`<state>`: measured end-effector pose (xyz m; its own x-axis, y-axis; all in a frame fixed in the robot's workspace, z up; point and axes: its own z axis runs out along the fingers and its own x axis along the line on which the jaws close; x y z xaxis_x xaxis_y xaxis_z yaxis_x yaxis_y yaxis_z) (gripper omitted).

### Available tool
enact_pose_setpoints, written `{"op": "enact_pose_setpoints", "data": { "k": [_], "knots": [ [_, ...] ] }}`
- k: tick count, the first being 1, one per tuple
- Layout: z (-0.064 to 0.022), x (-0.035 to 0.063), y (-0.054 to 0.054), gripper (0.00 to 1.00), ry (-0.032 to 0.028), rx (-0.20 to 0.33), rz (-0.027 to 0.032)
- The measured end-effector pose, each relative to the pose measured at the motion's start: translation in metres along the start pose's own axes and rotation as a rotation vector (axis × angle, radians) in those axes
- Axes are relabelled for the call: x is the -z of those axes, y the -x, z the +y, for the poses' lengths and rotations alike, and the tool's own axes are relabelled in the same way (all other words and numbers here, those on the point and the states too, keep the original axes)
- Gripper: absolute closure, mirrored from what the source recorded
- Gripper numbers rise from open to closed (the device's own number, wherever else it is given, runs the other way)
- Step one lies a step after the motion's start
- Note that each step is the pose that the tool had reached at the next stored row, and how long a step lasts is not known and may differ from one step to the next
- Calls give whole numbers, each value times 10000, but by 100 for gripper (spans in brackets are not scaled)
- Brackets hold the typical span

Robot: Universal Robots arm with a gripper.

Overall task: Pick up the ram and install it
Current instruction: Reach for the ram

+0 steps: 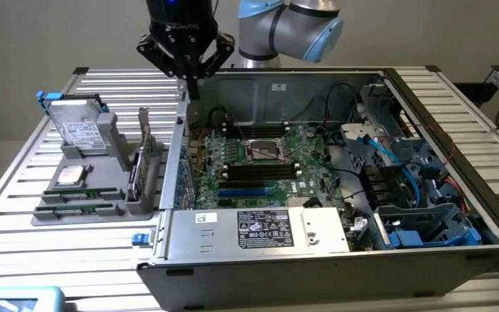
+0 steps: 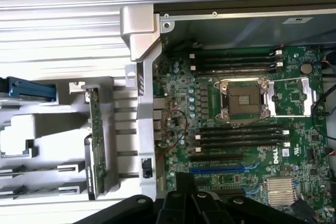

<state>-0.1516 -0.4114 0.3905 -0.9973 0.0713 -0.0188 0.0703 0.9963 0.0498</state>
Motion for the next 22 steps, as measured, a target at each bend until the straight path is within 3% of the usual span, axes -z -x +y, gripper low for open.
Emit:
{"op": "enact_pose_setpoints", "data": {
  "k": [12,22],
  "knots": [
    [-88,-15,-398,89,6,-1,1],
    [-201,-72,-630,89,6,-1,2]
  ]
}}
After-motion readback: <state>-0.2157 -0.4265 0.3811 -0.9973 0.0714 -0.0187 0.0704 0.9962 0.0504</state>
